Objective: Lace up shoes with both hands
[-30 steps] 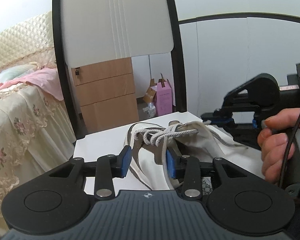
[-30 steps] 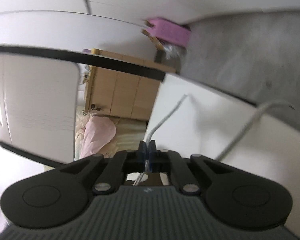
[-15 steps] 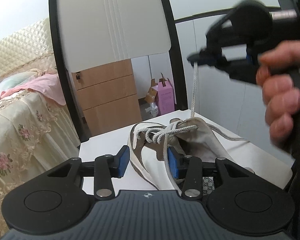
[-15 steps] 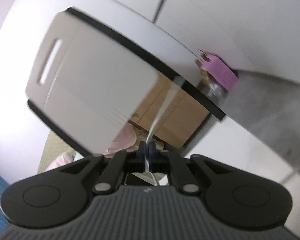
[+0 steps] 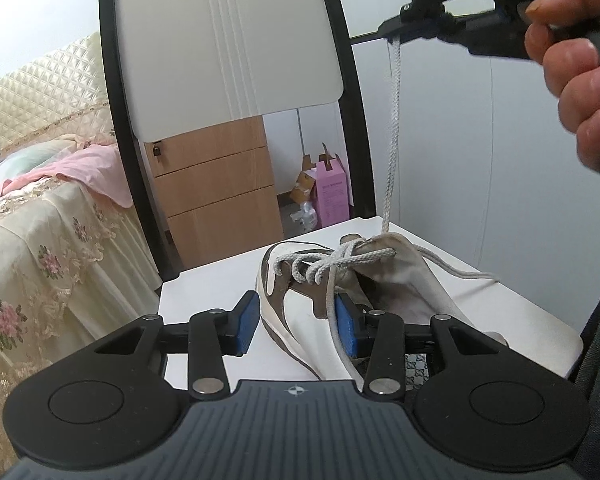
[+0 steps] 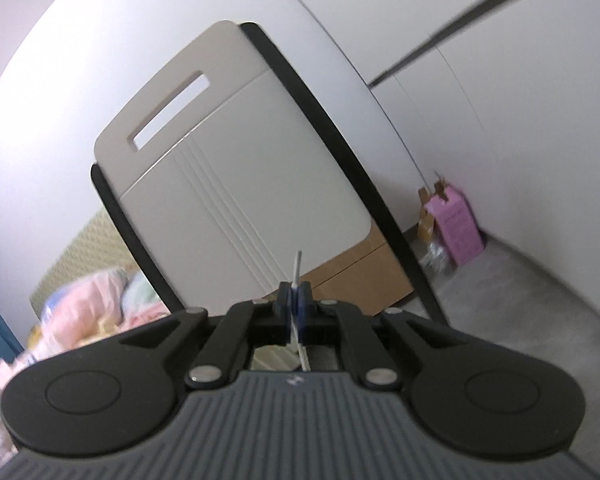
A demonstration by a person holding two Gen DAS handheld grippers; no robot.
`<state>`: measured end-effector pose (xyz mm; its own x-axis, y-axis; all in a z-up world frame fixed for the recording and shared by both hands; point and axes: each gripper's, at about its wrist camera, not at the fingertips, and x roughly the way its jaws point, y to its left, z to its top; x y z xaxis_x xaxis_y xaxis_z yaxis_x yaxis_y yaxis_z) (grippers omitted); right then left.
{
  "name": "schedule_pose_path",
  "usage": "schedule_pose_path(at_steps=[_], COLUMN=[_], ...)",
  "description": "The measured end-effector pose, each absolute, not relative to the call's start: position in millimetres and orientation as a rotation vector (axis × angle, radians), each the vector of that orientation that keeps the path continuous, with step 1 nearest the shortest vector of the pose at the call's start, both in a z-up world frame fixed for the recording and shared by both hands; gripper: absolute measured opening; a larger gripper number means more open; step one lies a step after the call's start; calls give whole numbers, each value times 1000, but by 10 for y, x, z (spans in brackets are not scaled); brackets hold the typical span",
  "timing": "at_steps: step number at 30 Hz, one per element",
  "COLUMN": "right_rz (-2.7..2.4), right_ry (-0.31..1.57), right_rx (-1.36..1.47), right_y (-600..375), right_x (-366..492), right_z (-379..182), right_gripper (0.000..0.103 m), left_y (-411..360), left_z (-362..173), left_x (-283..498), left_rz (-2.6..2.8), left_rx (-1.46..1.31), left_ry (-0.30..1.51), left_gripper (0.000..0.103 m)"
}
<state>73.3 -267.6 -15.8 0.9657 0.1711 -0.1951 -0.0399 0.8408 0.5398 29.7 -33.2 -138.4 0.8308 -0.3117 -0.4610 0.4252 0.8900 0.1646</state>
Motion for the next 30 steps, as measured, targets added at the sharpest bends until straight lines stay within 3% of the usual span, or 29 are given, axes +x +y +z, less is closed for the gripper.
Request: schedule_pose_path(at_steps=[5, 9, 14, 19, 22, 23, 30], right_rz=[158, 270, 446, 543, 581, 594, 666], right_ry=[313, 441, 537, 640, 674, 685, 772], right_rx=[287, -159, -662, -872, -962, -979, -1077], right_y=[-2452, -1965, -1386, -1201, -1194, -1193, -1020], right_x=[737, 770, 643, 661, 684, 672, 677], right_z=[-57, -159, -492, -674, -710, -718, -762], right_gripper=[4, 4, 3, 3, 3, 3, 3], left_y=[-310, -322, -333, -344, -339, -341, -121], left_z=[-1341, -1339, -1356, -1368, -1389, -1394, -1356], left_x=[223, 162, 190, 215, 271, 287, 440], left_rz=[-418, -429, -426, -439, -456, -465, -487], left_rx=[268, 297, 296, 297, 276, 268, 54], left_ry=[434, 428, 433, 429, 450, 459, 554], left_gripper=[42, 34, 32, 28, 21, 13, 12])
